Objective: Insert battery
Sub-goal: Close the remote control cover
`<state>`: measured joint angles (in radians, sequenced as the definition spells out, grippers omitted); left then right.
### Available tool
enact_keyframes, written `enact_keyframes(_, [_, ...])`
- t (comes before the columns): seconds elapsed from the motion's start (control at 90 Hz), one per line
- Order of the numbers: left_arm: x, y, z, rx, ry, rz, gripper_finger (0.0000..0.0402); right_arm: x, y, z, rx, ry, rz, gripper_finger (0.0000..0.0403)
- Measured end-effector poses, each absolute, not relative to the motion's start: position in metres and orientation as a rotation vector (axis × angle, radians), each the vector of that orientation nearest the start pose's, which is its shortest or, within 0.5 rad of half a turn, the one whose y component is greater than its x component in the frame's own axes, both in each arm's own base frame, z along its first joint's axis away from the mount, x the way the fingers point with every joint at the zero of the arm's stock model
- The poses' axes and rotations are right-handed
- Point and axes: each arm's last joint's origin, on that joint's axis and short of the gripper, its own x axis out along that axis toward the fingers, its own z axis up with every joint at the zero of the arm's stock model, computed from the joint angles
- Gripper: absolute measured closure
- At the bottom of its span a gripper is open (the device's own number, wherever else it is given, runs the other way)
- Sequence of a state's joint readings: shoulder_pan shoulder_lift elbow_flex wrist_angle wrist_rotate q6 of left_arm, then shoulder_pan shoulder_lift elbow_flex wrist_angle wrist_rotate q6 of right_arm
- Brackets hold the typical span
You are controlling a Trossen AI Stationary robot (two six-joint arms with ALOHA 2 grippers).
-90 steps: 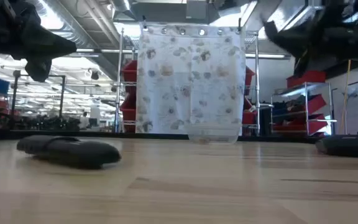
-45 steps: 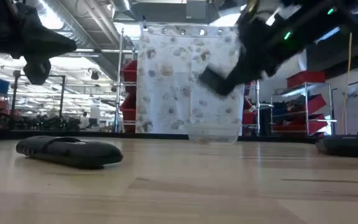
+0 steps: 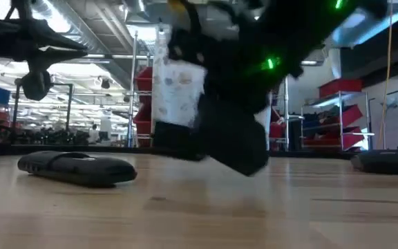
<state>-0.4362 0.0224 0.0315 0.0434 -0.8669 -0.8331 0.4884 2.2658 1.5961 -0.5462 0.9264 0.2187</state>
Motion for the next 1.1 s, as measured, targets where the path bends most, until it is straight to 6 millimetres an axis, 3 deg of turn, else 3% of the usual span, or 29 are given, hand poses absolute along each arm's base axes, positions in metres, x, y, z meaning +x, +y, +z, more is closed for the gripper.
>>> enact_keyframes(0.1, [0.092, -0.018, 0.167, -0.766, -0.175, 0.424, 0.0382, 0.411, 0.208, 0.125, -0.613, 0.823, -0.461, 0.0388])
enact_keyframes(0.189, [0.098, -0.026, 0.164, -0.632, -0.069, 0.333, 0.0382, 0.412, 0.220, 0.121, -0.629, 0.824, -0.424, 0.0388])
enact_keyframes(0.333, [0.108, -0.045, 0.160, -0.496, 0.078, 0.156, 0.0382, 0.410, 0.226, 0.110, -0.653, 0.836, -0.414, 0.0388])
enact_keyframes(0.511, [0.122, -0.065, 0.152, -0.374, 0.268, 0.144, 0.0382, 0.410, 0.227, 0.109, -0.627, 0.820, -0.428, 0.0388])
enact_keyframes(0.667, [0.131, -0.067, 0.137, -0.456, 0.347, 0.231, 0.0382, 0.410, 0.227, 0.108, -0.632, 0.824, -0.427, 0.0388])
enact_keyframes(0.933, [0.137, -0.066, 0.119, -0.889, 0.457, 0.325, 0.0382, 0.410, 0.227, 0.108, -0.638, 0.823, -0.433, 0.0388])
enact_keyframes(1.033, [0.139, -0.065, 0.116, -0.837, 0.468, 0.336, 0.0382, 0.409, 0.227, 0.108, -0.622, 0.825, -0.431, 0.0388])
enact_keyframes(1.1, [0.145, -0.068, 0.121, -0.746, 0.483, 0.242, 0.0385, 0.410, 0.227, 0.108, -0.560, 0.819, -0.438, 0.0388])
